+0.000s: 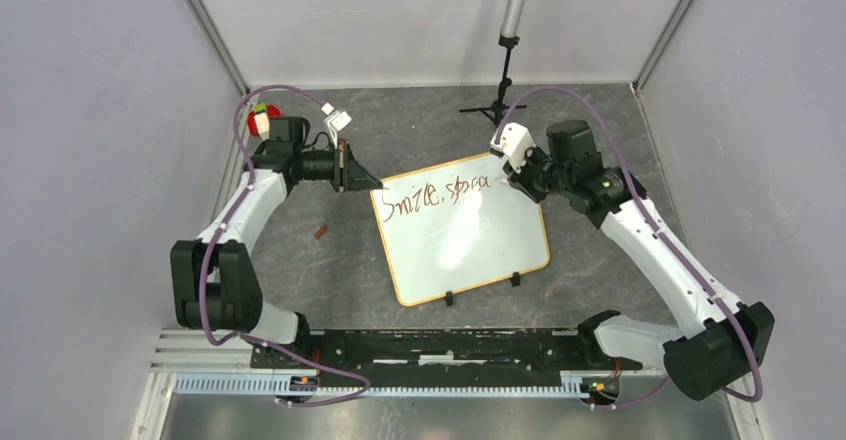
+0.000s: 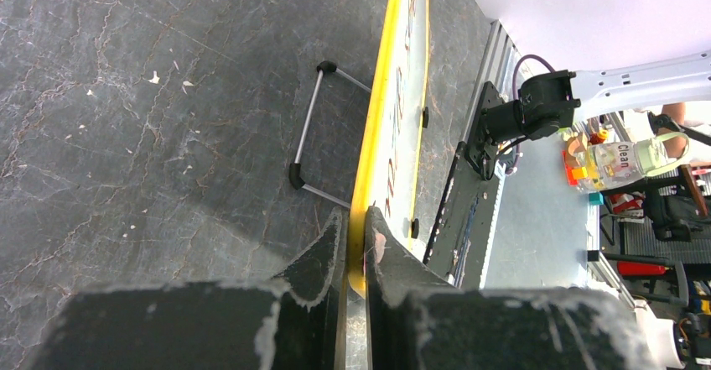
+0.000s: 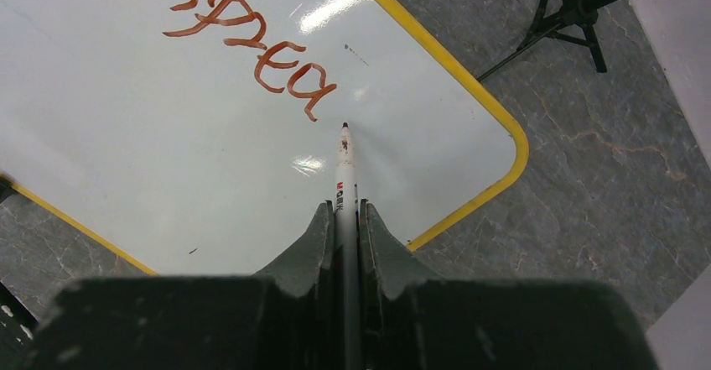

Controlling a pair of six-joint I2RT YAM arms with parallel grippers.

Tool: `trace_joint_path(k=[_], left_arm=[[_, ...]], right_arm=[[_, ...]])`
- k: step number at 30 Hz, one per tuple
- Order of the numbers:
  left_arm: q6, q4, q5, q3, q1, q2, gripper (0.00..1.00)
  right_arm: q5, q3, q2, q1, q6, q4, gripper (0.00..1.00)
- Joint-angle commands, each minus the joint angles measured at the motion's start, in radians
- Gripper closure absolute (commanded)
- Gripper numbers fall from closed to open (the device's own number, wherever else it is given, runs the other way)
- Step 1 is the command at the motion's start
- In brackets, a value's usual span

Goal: Write a sentence on the whiteboard

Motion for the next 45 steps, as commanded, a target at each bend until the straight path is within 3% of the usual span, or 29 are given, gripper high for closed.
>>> trace_joint_path(k=[1, 24, 35, 45], left_arm=[[-0.003, -0.005, -0.026, 0.016, -0.025, 0.004, 0.98], [0.000, -0.008, -0.027, 0.018, -0.026, 0.010, 0.98], [-0.001, -0.008, -0.027, 0.018, -0.027, 0.012, 0.98], [-0.002, -0.008, -0.029, 0.022, -0.030, 0.017, 0.97]], right_arm=[[0.026, 0.039, -0.004, -0.008, 0.010, 0.041, 1.00], [-0.053, 0.029, 0.036, -0.006, 0.009, 0.041, 1.00], [-0.028, -0.066, -0.018, -0.006, 0.001, 0.031, 1.00], [0.035, 0.000, 0.004, -0.023, -0.007, 0.048, 1.00]])
